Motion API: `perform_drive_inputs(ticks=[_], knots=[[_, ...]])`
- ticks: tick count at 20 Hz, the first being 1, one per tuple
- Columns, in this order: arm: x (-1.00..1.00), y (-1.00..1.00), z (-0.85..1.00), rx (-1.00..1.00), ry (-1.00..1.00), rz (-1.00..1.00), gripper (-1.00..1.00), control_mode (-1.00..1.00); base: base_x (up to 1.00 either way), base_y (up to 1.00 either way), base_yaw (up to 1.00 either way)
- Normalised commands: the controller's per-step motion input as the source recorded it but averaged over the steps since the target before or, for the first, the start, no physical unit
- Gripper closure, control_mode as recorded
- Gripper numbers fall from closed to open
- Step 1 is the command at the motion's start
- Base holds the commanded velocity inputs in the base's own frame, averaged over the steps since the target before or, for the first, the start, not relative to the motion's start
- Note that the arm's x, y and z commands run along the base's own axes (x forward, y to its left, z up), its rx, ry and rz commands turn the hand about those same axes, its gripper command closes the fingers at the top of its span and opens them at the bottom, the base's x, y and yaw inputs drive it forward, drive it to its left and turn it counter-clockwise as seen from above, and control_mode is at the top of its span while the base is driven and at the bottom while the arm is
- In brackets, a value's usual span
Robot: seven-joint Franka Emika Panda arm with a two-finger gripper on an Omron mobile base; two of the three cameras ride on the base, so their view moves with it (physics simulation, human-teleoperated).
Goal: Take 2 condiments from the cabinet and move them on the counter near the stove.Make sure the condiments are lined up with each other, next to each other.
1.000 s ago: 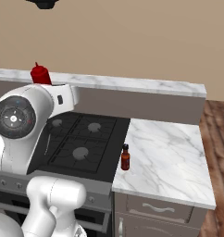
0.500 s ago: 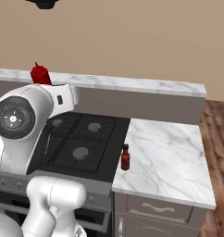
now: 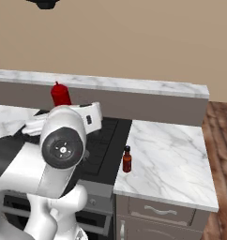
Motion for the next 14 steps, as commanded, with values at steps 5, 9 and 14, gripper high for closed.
perform_drive_inputs(ticks=[5, 9, 14], knots=[[0.00, -0.85, -0.76, -0.01, 0.00, 0.19, 1.00, -1.00, 0.00, 0.00, 0.00], [0.13, -1.00, -0.70, 0.00, 0.00, 0.20, 1.00, -1.00, 0.00, 0.00, 0.00], [0.27, -0.78, -0.52, -0.05, 0.00, 0.06, 1.00, -1.00, 0.00, 0.00, 0.00]])
